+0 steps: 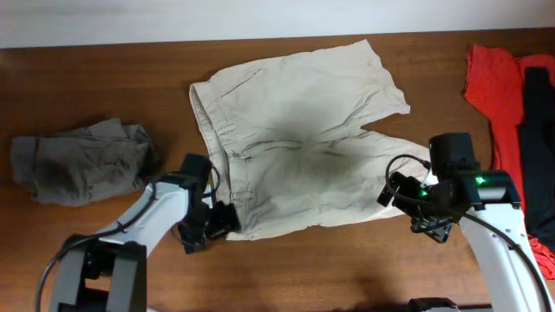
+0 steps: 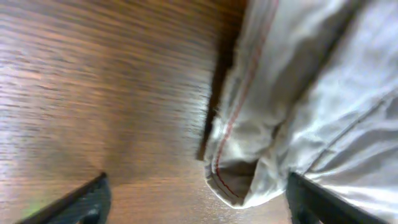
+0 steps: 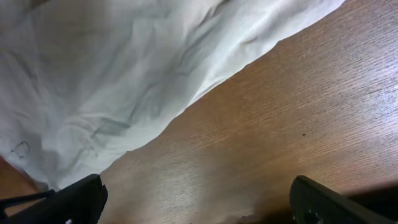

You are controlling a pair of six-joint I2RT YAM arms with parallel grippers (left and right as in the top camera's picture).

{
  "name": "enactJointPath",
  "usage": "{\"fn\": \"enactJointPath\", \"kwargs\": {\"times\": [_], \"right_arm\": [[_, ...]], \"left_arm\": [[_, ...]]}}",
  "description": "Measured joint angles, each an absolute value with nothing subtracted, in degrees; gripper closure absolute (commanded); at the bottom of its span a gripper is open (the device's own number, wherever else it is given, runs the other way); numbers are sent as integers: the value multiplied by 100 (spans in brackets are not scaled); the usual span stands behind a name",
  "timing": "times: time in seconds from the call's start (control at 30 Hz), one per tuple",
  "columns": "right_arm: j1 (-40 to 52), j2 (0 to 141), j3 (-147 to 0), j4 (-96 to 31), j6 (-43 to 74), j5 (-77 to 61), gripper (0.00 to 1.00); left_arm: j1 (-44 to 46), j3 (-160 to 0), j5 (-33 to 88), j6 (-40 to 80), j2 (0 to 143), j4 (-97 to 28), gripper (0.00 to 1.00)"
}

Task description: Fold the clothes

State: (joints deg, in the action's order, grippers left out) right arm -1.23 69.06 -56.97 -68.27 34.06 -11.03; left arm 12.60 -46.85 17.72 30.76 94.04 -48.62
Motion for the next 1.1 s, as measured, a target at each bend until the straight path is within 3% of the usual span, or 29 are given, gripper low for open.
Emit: {"fn": "enactJointPath", "kwargs": {"times": [0.37,0.53,0.67,0.97,1.03,1.1], "right_arm": [[-123,6906,-5697,-6853,3424,-1072,1],[-123,6906,-5697,-6901,3422,-1031,1],[-123,6906,-5697,-7048,3380,-987,1],[-123,6906,-5697,-7126,3242,-814,1],[-123,6906,-5697,-7124,3232,-784,1],[-123,6906,-5697,-7118,3229,-729,1]], "left_arm": [[1199,-4685,2775,3094,9485,-4340,21],[1293,-4823,2821,2851,9572,-4348,15],[1424,-5022,2685,2851,9644,-4292,3],[1487,-5059,2589,3267,9644,-4246,1],[1518,-5059,2561,3288,9644,-4235,9],[1581,-5059,2530,3321,9644,-4187,30]]}}
